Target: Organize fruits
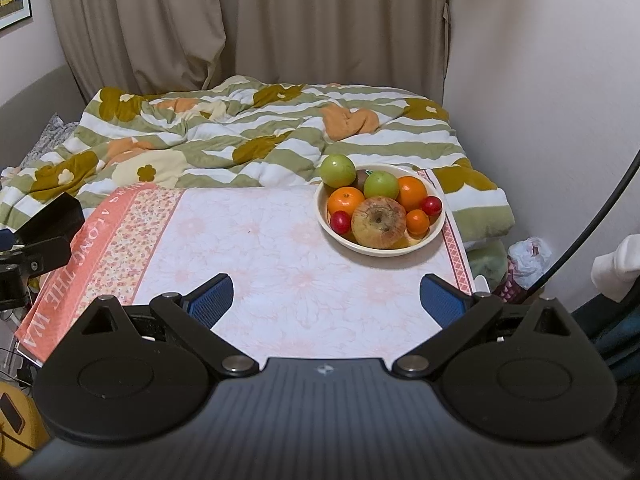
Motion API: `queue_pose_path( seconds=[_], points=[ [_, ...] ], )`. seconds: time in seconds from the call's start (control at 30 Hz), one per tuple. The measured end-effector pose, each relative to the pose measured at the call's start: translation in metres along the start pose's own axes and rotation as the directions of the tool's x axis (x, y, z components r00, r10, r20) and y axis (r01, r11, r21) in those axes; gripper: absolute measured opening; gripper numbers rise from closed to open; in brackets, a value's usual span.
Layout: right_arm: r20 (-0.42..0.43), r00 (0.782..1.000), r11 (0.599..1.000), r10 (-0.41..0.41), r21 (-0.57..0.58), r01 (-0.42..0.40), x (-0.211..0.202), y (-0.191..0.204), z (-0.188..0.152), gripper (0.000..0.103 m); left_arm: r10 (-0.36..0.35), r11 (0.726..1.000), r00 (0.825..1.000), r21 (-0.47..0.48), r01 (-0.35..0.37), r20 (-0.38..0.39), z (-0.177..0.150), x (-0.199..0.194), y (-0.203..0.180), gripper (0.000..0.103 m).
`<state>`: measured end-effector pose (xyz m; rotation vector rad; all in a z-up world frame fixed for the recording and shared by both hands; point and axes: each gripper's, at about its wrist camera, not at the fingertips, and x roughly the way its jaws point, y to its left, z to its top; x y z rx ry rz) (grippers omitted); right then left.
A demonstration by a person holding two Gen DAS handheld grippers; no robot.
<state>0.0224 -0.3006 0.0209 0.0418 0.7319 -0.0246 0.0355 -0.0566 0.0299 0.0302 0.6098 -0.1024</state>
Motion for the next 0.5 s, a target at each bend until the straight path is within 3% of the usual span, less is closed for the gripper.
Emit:
queue_pose_path(
  seconds=[0.5],
  points=[
    [-0.01,1.0,1.0,-0.011,0.008,0.011,0.0014,0.0049,0.0059,0.103,-0.022,1.0,1.0,0.011,0.022,0.0,0.0019,0.0039,0.0065,0.103]
  ],
)
